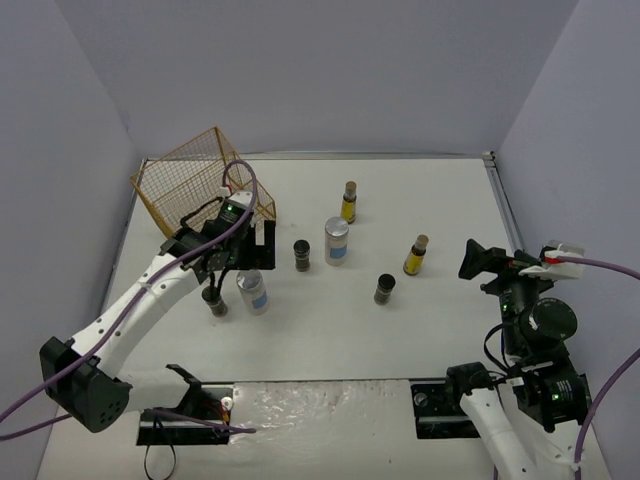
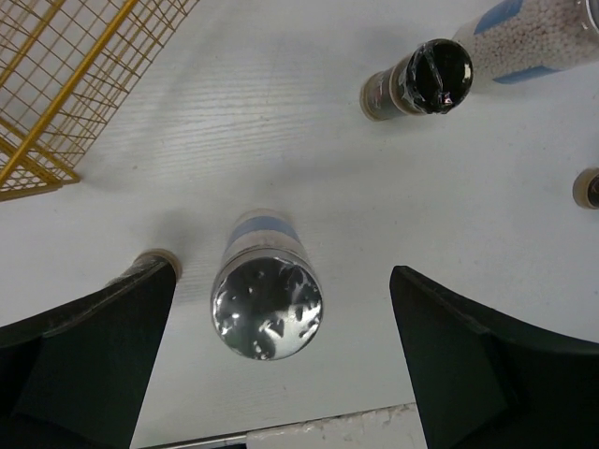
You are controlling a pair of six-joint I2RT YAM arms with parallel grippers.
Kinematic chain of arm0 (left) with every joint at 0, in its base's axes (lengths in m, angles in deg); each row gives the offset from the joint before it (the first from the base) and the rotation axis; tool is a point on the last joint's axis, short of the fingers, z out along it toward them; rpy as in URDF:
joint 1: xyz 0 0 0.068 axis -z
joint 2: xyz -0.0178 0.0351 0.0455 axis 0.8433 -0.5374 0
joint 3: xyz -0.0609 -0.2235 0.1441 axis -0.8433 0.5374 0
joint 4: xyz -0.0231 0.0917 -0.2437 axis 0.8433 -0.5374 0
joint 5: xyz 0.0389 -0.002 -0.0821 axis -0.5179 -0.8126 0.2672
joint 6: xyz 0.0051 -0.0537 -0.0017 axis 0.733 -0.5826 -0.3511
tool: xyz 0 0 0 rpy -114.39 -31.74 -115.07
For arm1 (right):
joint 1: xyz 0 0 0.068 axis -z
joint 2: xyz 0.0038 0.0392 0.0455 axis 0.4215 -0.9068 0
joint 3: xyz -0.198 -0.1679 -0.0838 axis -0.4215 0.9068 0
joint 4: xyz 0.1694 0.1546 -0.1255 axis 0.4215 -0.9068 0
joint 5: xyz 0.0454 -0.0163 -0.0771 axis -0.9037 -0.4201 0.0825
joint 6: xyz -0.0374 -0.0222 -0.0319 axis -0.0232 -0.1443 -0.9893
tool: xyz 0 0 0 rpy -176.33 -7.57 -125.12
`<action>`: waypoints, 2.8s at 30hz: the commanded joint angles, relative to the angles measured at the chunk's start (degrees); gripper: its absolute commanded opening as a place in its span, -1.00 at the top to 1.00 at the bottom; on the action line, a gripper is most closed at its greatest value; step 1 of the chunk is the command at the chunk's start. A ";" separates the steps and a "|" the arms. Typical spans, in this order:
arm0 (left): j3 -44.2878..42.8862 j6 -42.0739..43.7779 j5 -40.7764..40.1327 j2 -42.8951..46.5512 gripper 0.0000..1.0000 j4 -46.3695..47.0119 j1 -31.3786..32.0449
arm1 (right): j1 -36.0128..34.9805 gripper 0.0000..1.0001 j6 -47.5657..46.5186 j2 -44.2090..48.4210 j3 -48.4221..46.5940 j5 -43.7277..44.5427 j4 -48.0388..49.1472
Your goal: Organize the condiment bottles
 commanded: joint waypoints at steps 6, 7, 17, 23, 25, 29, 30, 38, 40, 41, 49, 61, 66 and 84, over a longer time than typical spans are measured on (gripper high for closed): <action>3.44 -11.48 -12.53 -2.06 -0.94 1.87 4.47 | -0.07 -1.00 0.35 2.94 1.78 0.02 3.41; 3.93 -11.74 -13.06 -1.94 -0.94 1.72 4.47 | -0.07 -1.00 0.32 3.24 1.97 0.06 3.35; 7.46 -13.54 -10.72 -2.88 -0.85 3.58 4.48 | -0.07 -1.00 0.49 4.94 3.16 0.66 3.42; 8.48 -13.83 -9.76 -2.27 -0.67 4.05 4.65 | -0.07 -1.00 0.80 5.66 4.01 0.71 3.38; 8.45 -13.78 -9.27 -2.37 -0.62 4.17 4.65 | -0.07 -1.00 0.85 5.82 4.17 0.78 3.43; 8.30 -13.92 -7.85 -2.43 -0.59 4.31 5.06 | -0.07 -1.00 0.85 5.99 4.23 0.96 3.43; 8.26 -13.92 -7.75 -2.49 -0.59 4.16 5.17 | -0.07 -1.00 0.85 6.09 4.31 1.02 3.43; 8.54 -13.92 -7.91 -2.34 -0.45 3.32 5.44 | -0.07 -1.00 1.11 6.28 4.58 1.19 3.43; 8.54 -14.01 -8.02 -2.18 -0.36 3.18 5.44 | -0.07 -1.00 1.11 6.33 4.69 1.19 3.40; 8.50 -14.01 -8.07 -2.00 -0.30 3.05 5.44 | -0.07 -1.00 1.11 6.42 4.74 1.19 3.36; 7.50 -13.48 -8.05 -1.23 0.51 2.01 5.48 | -0.07 -1.00 1.16 6.77 4.93 1.32 3.51; -18.98 -3.69 -13.45 -1.16 1.00 -10.76 3.31 | -0.07 -1.00 1.37 6.72 5.22 0.75 3.52; -32.01 1.66 -13.48 -5.21 1.00 -12.40 -5.19 | -0.07 -1.00 1.29 6.85 5.42 0.44 3.62; -58.49 5.96 -14.06 -23.31 1.00 -1.32 -26.19 | -0.15 -1.00 0.95 7.66 6.59 -1.80 4.48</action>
